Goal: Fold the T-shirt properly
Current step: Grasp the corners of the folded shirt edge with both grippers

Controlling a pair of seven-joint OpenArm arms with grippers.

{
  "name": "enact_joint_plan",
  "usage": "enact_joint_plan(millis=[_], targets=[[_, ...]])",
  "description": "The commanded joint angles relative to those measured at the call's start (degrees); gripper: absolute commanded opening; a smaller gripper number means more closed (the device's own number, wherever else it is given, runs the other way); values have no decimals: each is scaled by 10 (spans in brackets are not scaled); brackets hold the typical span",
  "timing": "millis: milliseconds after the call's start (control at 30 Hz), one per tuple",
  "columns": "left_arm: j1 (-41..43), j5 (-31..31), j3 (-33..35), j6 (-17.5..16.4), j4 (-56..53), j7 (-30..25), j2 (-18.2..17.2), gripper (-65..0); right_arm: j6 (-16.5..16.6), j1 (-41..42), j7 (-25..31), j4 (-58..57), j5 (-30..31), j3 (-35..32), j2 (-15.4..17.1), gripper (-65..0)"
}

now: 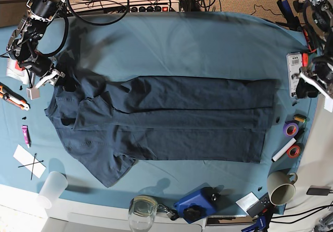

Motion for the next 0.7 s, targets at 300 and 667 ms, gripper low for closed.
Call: enact_joint_plan(millis=[300, 667], targets=[[-68, -43, -4, 8, -99, -8, 68, -407, -5, -2, -40, 2, -29, -1, 5, -358], [-92, -43, -4, -21, -226, -4, 70, -407, -5, -2, -42, 2, -29, -1, 5, -358]])
